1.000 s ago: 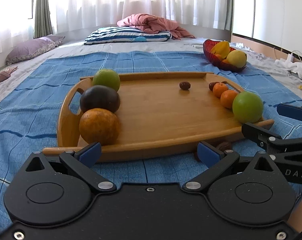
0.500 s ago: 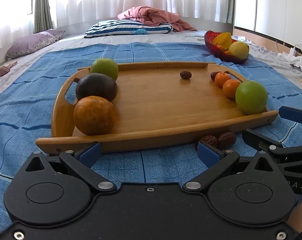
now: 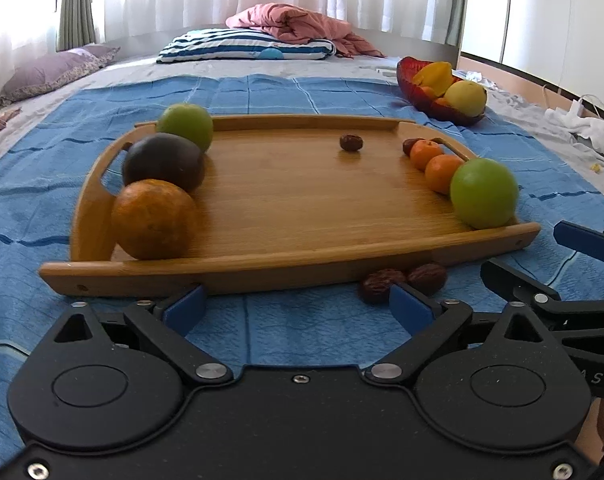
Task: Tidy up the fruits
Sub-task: 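Grasp a red date with the left gripper while the right gripper grasps another date, then lift the dates in both grippers and carry them over the tray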
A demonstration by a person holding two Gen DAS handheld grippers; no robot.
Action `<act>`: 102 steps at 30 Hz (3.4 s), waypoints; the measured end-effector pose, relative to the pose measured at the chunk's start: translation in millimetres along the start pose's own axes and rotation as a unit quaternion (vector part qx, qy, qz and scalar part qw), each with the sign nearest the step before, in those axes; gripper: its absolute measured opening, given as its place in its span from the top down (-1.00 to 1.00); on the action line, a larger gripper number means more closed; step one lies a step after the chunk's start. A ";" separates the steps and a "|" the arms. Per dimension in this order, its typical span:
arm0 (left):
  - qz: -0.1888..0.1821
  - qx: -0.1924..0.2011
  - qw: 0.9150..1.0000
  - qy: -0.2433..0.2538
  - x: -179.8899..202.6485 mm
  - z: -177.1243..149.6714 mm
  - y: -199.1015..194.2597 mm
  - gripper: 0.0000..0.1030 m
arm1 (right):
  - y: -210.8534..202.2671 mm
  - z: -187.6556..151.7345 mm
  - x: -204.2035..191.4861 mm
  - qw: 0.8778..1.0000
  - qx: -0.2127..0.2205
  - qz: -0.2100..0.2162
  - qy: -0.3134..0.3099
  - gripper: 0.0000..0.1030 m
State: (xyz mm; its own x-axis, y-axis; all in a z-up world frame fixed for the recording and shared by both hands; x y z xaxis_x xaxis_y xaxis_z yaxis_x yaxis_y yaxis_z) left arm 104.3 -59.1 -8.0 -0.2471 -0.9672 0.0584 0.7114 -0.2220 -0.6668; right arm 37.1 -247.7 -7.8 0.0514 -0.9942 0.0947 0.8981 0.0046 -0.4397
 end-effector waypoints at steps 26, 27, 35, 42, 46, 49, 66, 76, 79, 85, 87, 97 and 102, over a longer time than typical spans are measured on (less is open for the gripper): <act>-0.028 0.002 1.000 0.010 21.1 -1.3 -14.7 0.56 | -0.9 -8.0 -9.0 1.000 -0.008 0.028 -0.001 -0.82; -0.026 0.001 1.000 0.010 18.5 -1.6 -15.5 0.56 | -0.2 -7.9 -10.6 0.999 -0.010 0.033 0.003 -0.78; 0.008 0.002 1.000 0.005 -4.4 -6.5 -20.0 0.46 | 12.6 -5.5 -26.0 0.997 -0.029 0.057 0.047 -0.67; 0.027 -0.003 1.000 0.004 -24.0 -11.3 -23.4 0.28 | 16.2 -5.2 -40.6 0.996 -0.035 0.057 0.058 -0.57; 0.036 0.003 0.999 0.006 -27.0 -13.6 -26.8 0.26 | 16.9 -1.6 -46.4 0.995 -0.038 0.068 0.063 -0.36; 0.026 0.004 1.000 -0.002 -25.7 -12.7 -28.1 0.33 | 18.2 -0.5 -50.4 0.994 -0.041 0.070 0.071 -0.17; -0.001 0.012 1.000 -0.007 -10.7 -9.8 -16.4 0.45 | 25.4 4.5 -48.2 0.993 -0.050 0.066 0.087 0.29; 0.004 0.015 1.000 -0.003 -9.9 -10.2 -10.1 0.44 | 28.1 3.5 -50.1 0.993 -0.050 0.065 0.081 0.29; 0.008 0.016 1.000 0.000 -8.8 -11.3 -9.0 0.45 | 29.2 2.5 -51.4 0.993 -0.051 0.063 0.081 0.29; 0.013 0.020 1.000 0.005 -6.8 -14.4 -7.1 0.47 | 29.9 1.9 -52.6 0.994 -0.050 0.062 0.077 0.29; 0.014 0.022 1.000 0.002 -6.7 -15.7 -6.5 0.48 | 29.7 1.1 -53.5 0.994 -0.049 0.060 0.074 0.29; 0.030 0.033 0.999 0.016 -1.7 -16.6 -12.0 0.52 | 27.4 1.3 -54.9 0.995 -0.045 0.057 0.066 0.39; 0.028 0.034 0.999 0.018 -2.3 -16.9 -17.1 0.52 | 23.9 1.7 -53.1 0.995 -0.044 0.069 0.063 0.39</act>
State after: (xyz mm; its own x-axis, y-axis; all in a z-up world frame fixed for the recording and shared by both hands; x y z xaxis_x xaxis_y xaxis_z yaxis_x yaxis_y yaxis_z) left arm 81.6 -51.0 -9.3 -0.2291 -0.9734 -0.0047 0.7671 -0.1776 -0.6165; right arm 56.5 -194.7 -21.8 0.1108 -0.9904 -0.0829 0.8448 0.1378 -0.5170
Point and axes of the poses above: each gripper's, at about its wrist camera, not at the fingertips, and y roughly the way its jaws point, x to its right, z to its top, the point moved 1 cm from there along y, roughly the way its jaws point, and after that the axes turned 4 degrees about -x, right-handed, at the moved point
